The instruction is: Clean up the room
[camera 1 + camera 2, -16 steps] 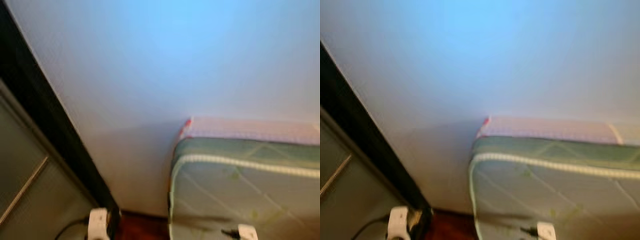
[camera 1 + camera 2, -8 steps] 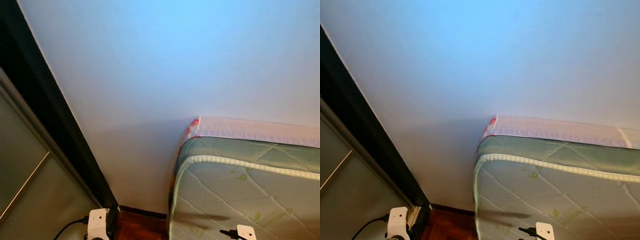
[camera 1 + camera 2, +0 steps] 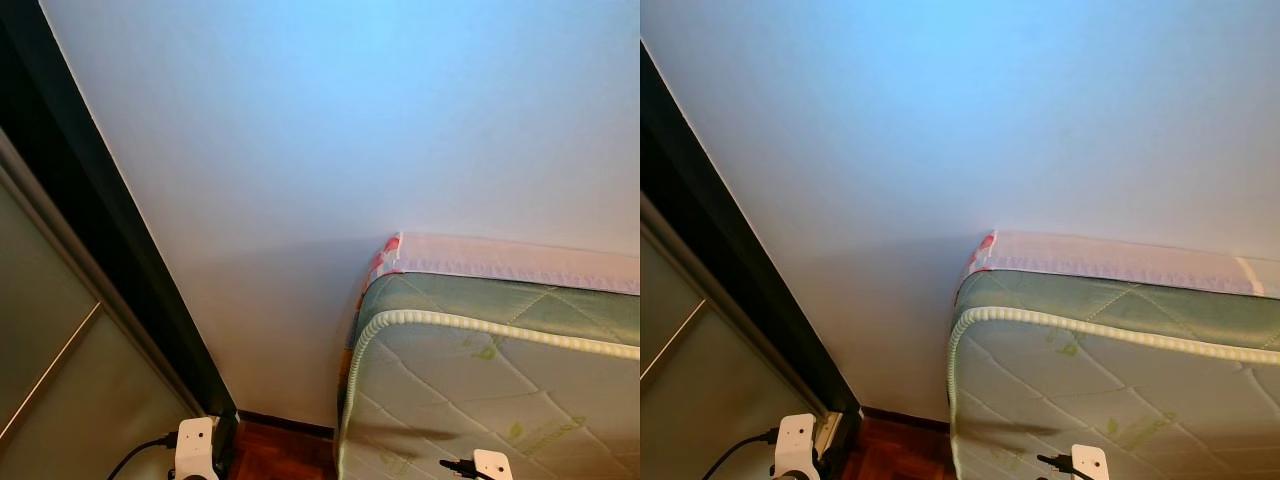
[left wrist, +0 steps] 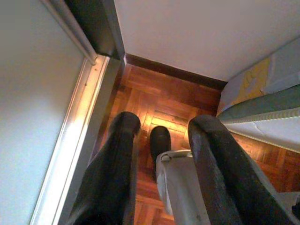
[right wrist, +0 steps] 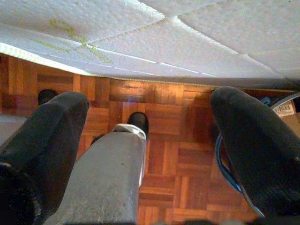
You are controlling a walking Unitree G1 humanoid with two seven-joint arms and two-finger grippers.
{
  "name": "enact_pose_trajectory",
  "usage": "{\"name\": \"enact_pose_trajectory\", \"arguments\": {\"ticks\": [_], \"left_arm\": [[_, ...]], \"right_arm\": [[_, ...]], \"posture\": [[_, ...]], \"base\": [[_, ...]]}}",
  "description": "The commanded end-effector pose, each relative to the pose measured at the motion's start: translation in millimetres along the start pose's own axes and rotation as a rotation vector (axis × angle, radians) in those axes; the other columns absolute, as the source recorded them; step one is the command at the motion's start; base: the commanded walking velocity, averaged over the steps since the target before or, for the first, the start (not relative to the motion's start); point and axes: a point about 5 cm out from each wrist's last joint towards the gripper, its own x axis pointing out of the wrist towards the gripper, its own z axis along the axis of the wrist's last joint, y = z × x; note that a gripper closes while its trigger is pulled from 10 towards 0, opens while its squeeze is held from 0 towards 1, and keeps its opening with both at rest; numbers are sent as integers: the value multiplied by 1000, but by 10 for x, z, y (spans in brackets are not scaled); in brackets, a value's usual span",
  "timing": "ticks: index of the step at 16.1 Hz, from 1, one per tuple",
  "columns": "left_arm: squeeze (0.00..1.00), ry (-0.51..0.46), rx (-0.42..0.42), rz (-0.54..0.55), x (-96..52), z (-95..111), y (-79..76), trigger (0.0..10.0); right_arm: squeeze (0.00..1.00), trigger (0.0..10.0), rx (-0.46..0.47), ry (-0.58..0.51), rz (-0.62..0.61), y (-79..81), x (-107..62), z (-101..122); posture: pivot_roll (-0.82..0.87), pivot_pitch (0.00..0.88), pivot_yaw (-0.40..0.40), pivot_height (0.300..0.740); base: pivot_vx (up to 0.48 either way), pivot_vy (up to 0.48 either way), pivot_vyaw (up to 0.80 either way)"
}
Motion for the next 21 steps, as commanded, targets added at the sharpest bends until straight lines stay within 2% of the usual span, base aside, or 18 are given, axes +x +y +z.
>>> {"name": "enact_pose_trajectory", "arguments": {"ticks": [1,8,21], "left_arm": [[0,131,52,8,40,46,104,10000],[0,129,48,7,42,50,101,10000],[0,129,50,8,41,48,101,10000]], "right_arm": [[0,10000,-39,-40,40,4,58,385],[0,10000,-36,-41,39,3,59,390],[0,10000,-37,-40,40,3,58,387]], "posture": [[-25,0,-8,740],[-23,0,-9,740],[-24,0,-9,740]], "base": [[0,0,0],[0,0,0],[-258,0,0]]}}
